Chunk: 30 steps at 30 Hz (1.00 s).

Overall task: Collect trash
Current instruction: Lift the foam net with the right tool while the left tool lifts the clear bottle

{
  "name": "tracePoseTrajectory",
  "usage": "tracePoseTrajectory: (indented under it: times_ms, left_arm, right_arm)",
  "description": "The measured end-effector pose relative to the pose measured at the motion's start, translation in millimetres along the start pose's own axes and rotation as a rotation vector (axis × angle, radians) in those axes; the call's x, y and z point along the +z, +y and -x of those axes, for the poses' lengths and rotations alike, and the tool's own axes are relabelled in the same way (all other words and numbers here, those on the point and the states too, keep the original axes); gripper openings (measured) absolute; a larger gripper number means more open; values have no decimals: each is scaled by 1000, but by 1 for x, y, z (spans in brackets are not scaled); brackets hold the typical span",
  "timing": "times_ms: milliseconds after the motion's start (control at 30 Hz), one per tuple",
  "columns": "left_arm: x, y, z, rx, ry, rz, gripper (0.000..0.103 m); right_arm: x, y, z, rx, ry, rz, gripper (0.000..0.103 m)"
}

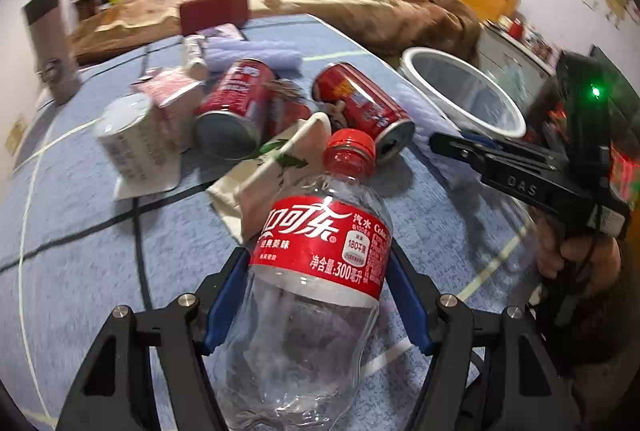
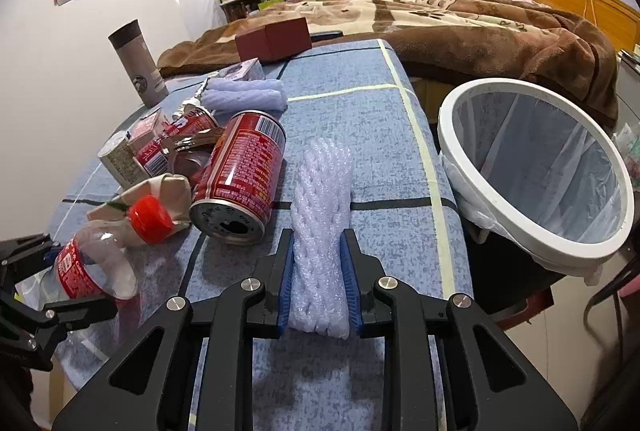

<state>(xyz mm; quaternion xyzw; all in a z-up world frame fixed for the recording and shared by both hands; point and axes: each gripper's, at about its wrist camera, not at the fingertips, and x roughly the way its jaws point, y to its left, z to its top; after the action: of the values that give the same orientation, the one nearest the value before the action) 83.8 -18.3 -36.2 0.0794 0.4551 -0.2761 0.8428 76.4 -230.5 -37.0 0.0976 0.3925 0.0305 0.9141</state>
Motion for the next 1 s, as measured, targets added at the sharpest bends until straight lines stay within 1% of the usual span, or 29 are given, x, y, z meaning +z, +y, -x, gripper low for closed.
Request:
tracePoseTrajectory:
  times_ms: [200,400,500,700,867,967,1000]
  left_arm:
    - [-2,5,14,13,-73,102,71]
    - [10,4,30,-1,-139,139,71]
    - [18,-2,37,4,-170,137,71]
    - [39,-16,39,-1,-203,130,71]
    - [60,-32,34,-33,-222,111,71]
    - [72,-46,30,-23,-233,87,71]
    - [76,-51,28,-34,-233,84,71]
  right_arm:
    - [-1,1,7,12,-18,-4,23]
    - [3,-3,17,10,-53,-17,23]
    - [6,-4,23,8,-67,-18,23]
    - [11,-14,38,-3,-109,-31,23]
    - [17,-30,49,-31,-140,-49,23]
    - [22,-42,53,-52,-155,-63,23]
    - [24,-47,55,-60,-160,-72,23]
